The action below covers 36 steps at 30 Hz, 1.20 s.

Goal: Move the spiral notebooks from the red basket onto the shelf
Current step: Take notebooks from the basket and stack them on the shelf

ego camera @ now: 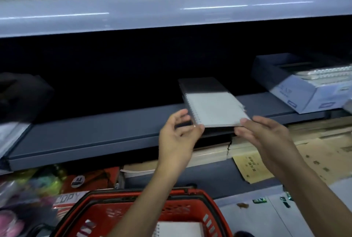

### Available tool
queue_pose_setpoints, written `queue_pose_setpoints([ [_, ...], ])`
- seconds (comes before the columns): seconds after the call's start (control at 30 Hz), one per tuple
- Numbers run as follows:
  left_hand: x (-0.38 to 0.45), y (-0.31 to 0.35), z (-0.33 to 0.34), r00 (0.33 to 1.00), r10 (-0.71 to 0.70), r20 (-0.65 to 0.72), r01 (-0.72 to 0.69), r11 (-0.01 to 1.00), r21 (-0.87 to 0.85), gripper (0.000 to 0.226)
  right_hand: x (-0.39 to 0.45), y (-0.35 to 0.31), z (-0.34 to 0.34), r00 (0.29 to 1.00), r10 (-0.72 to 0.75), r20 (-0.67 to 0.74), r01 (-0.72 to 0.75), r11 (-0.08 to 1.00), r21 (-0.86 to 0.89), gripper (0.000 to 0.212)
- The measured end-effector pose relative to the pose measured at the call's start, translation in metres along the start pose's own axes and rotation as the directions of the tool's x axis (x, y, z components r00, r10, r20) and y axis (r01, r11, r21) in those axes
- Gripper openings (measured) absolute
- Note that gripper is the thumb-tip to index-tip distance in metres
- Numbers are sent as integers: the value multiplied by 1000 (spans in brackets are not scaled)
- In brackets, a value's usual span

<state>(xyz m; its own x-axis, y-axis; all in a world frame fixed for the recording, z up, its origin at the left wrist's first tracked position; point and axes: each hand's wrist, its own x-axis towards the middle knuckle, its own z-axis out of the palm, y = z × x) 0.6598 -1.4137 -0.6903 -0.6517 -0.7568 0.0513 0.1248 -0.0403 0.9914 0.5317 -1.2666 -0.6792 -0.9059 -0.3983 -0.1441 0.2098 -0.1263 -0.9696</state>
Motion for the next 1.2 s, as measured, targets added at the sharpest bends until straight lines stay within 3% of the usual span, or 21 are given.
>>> queue_pose_setpoints([
  [0.13,6,-10,4,993,91,-78,-84,992,93,22,1,11,-9,983,-130,-126,119,989,-87,27],
  [0.23,24,-9,8,981,155,-114,-132,974,186,18,20,14,-3,967,-194,-165,173,976,-133,14],
  [0.47,56,-9,22,954,251,-166,-187,927,324,16,77,12,10,954,-219,-206,164,953,-254,15],
  [0.63,62,-10,13,962,230,-150,-178,939,295,14,84,14,13,939,-277,-202,196,917,-348,19],
  [0.8,49,-5,-4,970,207,-126,-177,961,213,15,36,20,15,929,-337,-155,276,907,-319,23],
  [0.93,23,-7,-27,979,155,-130,-126,970,206,15,-28,41,21,981,-192,-24,169,911,-376,19],
  [1.03,-18,-40,-62,983,68,-171,-26,972,236,11,-84,88,22,984,169,56,-133,906,-403,23],
  [1.13,-70,-96,-97,979,-125,-163,167,945,280,20,-123,138,19,805,591,60,-550,780,-298,19],
  [1.2,-102,-132,-115,953,-261,-157,302,876,376,22,-136,174,13,710,704,14,-665,677,-317,18],
])
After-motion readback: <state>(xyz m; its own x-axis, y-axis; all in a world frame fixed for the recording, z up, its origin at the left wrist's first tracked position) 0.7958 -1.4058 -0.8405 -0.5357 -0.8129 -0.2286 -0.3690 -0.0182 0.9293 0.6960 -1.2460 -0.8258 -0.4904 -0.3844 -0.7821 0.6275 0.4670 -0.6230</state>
